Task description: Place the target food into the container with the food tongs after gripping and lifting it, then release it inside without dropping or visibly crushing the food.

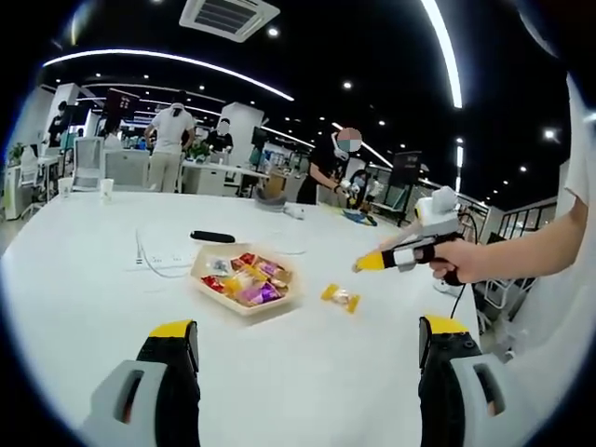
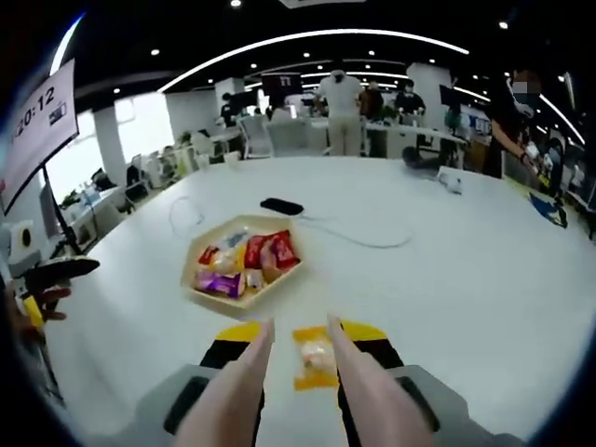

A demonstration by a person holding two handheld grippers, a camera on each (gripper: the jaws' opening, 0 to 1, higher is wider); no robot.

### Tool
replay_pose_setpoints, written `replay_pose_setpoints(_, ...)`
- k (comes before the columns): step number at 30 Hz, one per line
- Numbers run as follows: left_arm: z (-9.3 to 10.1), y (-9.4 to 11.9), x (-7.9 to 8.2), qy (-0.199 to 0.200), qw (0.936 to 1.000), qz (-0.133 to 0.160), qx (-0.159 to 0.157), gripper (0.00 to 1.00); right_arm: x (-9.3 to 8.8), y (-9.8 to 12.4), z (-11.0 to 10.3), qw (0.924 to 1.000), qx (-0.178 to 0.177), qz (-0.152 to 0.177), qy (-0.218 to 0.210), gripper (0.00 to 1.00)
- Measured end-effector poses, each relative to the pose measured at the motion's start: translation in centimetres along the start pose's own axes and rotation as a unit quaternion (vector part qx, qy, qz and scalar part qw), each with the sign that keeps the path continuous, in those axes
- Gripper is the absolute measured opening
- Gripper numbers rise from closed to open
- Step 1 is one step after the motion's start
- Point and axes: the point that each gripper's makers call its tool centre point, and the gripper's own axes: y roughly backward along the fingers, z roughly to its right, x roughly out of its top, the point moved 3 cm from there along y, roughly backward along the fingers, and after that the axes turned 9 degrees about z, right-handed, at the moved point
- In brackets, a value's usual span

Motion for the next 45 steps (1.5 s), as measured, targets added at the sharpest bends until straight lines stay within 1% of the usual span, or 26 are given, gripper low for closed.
replay_pose_setpoints(2,0.1,0.0,0.0,0.001,1.0000,0.001,-0.002,0.99,-0.3,-0.1,0.0,1.0000,0.000,-0.005,0.000,0.29)
replay_pose_setpoints(5,0.2,0.1,-0.4,0.001,1.0000,-0.007,-0.005,0.99,-1.0,-0.4,-0.2,0.9999,-0.002,-0.016,-0.001,0.29)
replay_pose_setpoints(11,0.0,0.1,-0.5,0.003,1.0000,-0.009,-0.001,0.99,-1.5,-1.1,0.3,0.9997,-0.007,-0.024,0.006,0.29)
replay_pose_setpoints(14,0.0,0.0,-0.5,0.005,0.9999,-0.010,0.000,0.99,-1.9,-1.4,0.4,0.9995,-0.004,-0.032,0.005,0.30)
replay_pose_setpoints(16,0.0,-0.2,-0.6,0.004,0.9999,-0.013,-0.002,0.99,-2.3,-1.5,0.2,0.9991,0.001,-0.040,0.011,0.30)
replay_pose_setpoints(18,0.1,-0.4,-0.6,0.005,0.9999,-0.014,-0.003,0.99,-2.4,-1.6,0.4,0.9990,0.000,-0.042,0.017,0.29)
replay_pose_setpoints(21,0.0,-0.6,-0.6,0.004,0.9999,-0.015,-0.004,0.99,-2.5,-1.7,0.7,0.9991,-0.003,-0.041,0.013,0.30)
replay_pose_setpoints(24,0.0,-0.6,-0.5,0.004,0.9999,-0.016,-0.004,0.99,-2.8,-2.1,0.9,0.9988,-0.002,-0.049,0.007,0.30)
replay_pose_setpoints(29,-0.2,-0.4,-0.7,0.002,0.9998,-0.020,-0.002,0.99,-3.6,-2.9,0.6,0.9979,0.003,-0.064,0.013,0.30)
replay_pose_setpoints(31,-0.2,-0.3,-0.7,0.001,0.9998,-0.022,0.000,0.99,-3.9,-3.1,0.6,0.9974,0.000,-0.071,0.011,0.30)
replay_pose_setpoints(34,-0.4,-0.3,-0.7,0.004,0.9998,-0.021,0.004,0.99,-4.5,-3.4,0.4,0.9963,-0.002,-0.083,0.022,0.30)
replay_pose_setpoints(37,-0.4,-0.3,-0.8,0.002,0.9998,-0.021,0.005,0.99,-5.0,-3.8,0.9,0.9955,-0.010,-0.093,0.017,0.30)
replay_pose_setpoints(40,-0.2,-0.3,-0.9,0.004,0.9998,-0.020,0.004,0.99,-5.4,-4.3,1.3,0.9953,-0.017,-0.093,0.020,0.30)
replay_pose_setpoints(42,0.0,-0.3,-1.1,0.005,0.9997,-0.024,0.002,0.99,-5.4,-4.7,1.5,0.9966,-0.025,-0.078,0.010,0.29)
replay_pose_setpoints(44,0.2,-0.4,-1.3,0.004,0.9996,-0.027,-0.002,0.99,-5.5,-5.0,1.5,0.9968,-0.028,-0.072,0.019,0.28)
replay_pose_setpoints(45,0.3,-0.4,-1.4,0.004,0.9996,-0.028,-0.004,0.99,-5.6,-5.0,1.7,0.9963,-0.030,-0.072,0.034,0.28)
